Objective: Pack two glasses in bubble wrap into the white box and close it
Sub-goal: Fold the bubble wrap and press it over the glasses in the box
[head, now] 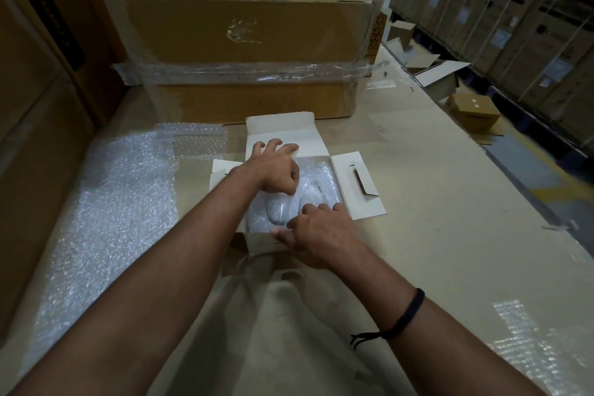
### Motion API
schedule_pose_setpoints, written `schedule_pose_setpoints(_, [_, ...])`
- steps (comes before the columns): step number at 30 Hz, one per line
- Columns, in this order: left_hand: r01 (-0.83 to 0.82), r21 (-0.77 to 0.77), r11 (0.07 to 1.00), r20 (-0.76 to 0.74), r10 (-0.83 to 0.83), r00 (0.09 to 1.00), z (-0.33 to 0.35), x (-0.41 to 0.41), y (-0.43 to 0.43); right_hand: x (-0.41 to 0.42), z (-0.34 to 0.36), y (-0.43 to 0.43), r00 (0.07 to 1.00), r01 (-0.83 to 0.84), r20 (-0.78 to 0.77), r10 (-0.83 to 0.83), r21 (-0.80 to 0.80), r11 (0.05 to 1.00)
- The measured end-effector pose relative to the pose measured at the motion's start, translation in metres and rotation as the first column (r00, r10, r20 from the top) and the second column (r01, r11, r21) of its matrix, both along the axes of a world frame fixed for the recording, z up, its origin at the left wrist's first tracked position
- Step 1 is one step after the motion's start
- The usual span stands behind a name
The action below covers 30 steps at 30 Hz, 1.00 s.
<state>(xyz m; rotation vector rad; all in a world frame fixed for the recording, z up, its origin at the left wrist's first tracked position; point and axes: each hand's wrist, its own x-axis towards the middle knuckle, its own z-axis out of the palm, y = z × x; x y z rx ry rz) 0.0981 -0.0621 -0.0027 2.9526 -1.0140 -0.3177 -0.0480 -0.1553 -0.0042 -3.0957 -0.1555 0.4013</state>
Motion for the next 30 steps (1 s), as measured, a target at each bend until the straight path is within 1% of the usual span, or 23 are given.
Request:
schedule_pose_setpoints(3, [-0.022,0.098,0.995,-0.052,0.028,0.998,0.002,-0.004,-0.001,-0.001,0.003,0.0,1.0,-0.008,-0.029,0.008,-0.013,1.0])
schedule_pose_setpoints(7, [-0.066,0.168,0.984,-0.039,0.074,0.996,0.004,-0.006,-0.01,-0.001,0.005,0.0,0.998,-0.021,-0.065,0.02,-0.025,0.999])
schedule_pose_setpoints(9, [-0.07,0.214,0.974,0.026,0.066,0.998,0.002,-0.007,-0.017,-0.001,0.004,-0.001,0.997,-0.024,-0.069,0.021,-0.03,0.999])
schedule_pose_setpoints(12, [-0.062,0.259,0.964,0.174,0.016,0.985,-0.004,-0.012,-0.025,0.0,0.003,-0.001,0.997,-0.018,-0.075,0.016,-0.023,1.0])
schedule_pose_setpoints(14, [-0.055,0.243,0.968,0.195,0.006,0.981,-0.007,-0.013,-0.025,-0.001,0.002,-0.001,0.997,-0.023,-0.076,0.021,-0.026,0.999])
schedule_pose_setpoints(15, [-0.047,0.236,0.971,0.171,0.006,0.985,-0.007,-0.011,-0.023,-0.002,0.003,-0.001,0.997,-0.027,-0.077,0.025,-0.03,0.999])
schedule_pose_setpoints(17, [-0.042,0.187,0.981,0.066,0.03,0.997,-0.003,-0.007,-0.016,-0.002,0.003,-0.001,0.996,-0.032,-0.088,0.03,-0.031,0.999])
schedule_pose_setpoints(19, [-0.066,0.053,0.996,-0.016,0.067,0.998,0.002,-0.003,-0.01,-0.002,0.004,-0.004,0.994,-0.041,-0.097,0.041,0.0,0.999])
schedule_pose_setpoints(21, [-0.071,-0.129,0.989,0.042,0.077,0.996,0.005,-0.001,-0.005,-0.003,0.007,-0.011,0.993,-0.038,-0.108,0.049,0.094,0.995])
schedule_pose_setpoints(22, [-0.054,-0.192,0.98,0.091,0.073,0.993,0.004,-0.001,-0.004,-0.003,0.008,-0.016,0.994,-0.028,-0.103,0.044,0.159,0.987])
schedule_pose_setpoints(23, [-0.029,-0.214,0.976,0.128,0.058,0.99,0.002,0.0,-0.003,-0.004,0.009,-0.021,0.996,-0.02,-0.085,0.04,0.22,0.975])
schedule_pose_setpoints(24, [-0.003,-0.194,0.981,0.156,0.034,0.987,-0.001,0.0,-0.002,-0.005,0.009,-0.025,0.998,-0.022,-0.05,0.036,0.26,0.965])
schedule_pose_setpoints(25, [0.01,-0.147,0.989,0.177,0.017,0.984,-0.006,0.0,-0.002,-0.005,0.009,-0.029,0.999,-0.042,-0.005,0.045,0.264,0.964])
schedule_pose_setpoints(26, [0.001,-0.096,0.995,0.189,0.018,0.982,-0.009,0.0,-0.001,-0.005,0.008,-0.031,0.997,-0.073,0.027,0.069,0.235,0.969])
schedule_pose_setpoints(28, [-0.056,-0.051,0.997,0.194,0.065,0.979,-0.016,0.001,-0.002,-0.005,0.007,-0.031,0.993,-0.116,0.028,0.113,0.176,0.977])
schedule_pose_setpoints(30, [-0.094,-0.023,0.995,0.195,0.096,0.976,-0.021,0.002,-0.004,-0.004,0.007,-0.03,0.992,-0.125,0.007,0.125,0.174,0.977])
